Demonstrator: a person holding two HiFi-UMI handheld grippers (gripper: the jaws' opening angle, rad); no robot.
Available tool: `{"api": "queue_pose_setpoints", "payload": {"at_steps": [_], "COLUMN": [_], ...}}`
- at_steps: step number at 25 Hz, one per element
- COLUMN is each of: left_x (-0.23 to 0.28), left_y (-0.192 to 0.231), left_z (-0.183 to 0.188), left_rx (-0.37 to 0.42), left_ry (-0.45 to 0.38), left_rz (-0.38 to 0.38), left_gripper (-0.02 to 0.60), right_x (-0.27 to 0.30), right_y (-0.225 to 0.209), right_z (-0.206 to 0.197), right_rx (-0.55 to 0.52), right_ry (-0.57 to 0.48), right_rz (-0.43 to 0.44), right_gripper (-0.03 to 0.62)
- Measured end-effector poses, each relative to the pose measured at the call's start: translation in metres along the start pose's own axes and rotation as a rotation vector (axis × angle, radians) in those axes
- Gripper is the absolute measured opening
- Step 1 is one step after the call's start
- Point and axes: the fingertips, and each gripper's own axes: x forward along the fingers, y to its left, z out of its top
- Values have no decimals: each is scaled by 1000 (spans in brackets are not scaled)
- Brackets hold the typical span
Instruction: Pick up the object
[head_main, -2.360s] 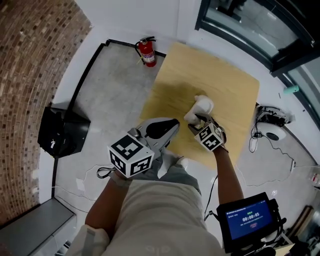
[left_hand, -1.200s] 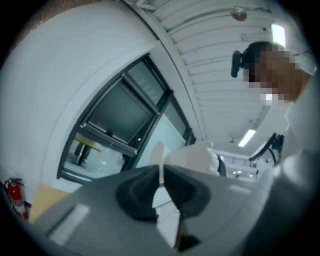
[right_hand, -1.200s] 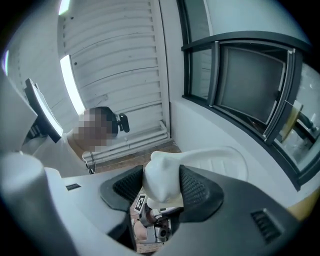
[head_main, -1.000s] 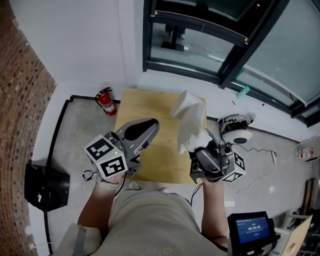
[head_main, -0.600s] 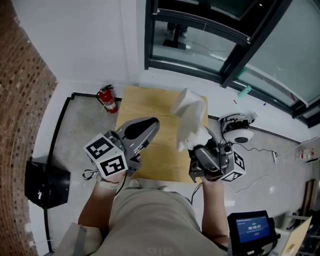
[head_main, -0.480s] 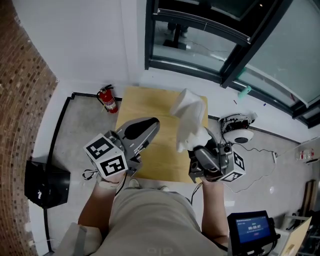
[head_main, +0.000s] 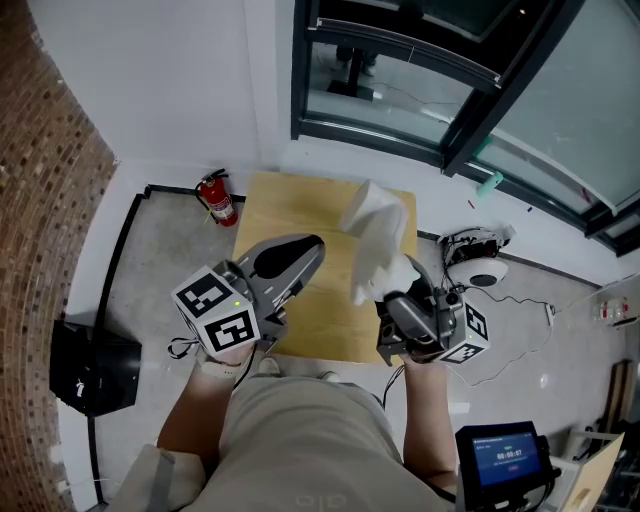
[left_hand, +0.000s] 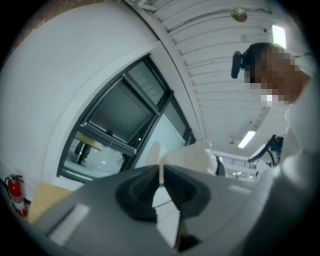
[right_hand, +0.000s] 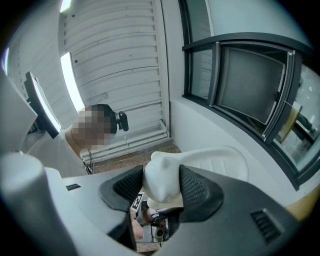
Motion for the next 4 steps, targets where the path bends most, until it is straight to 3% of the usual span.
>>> {"api": "queue_pose_setpoints", "payload": {"at_steps": [4], "left_x": [1], "left_y": [0], "left_z": [1], "left_rx": [-1], "left_ry": [-2], "left_rz": [-3], "left_gripper": [26], "right_x": [-1], "right_y": [-1], "right_z": [1], "right_rx": [-1], "right_ry": [-4], "right_rz": [-4], "right_gripper": [224]}}
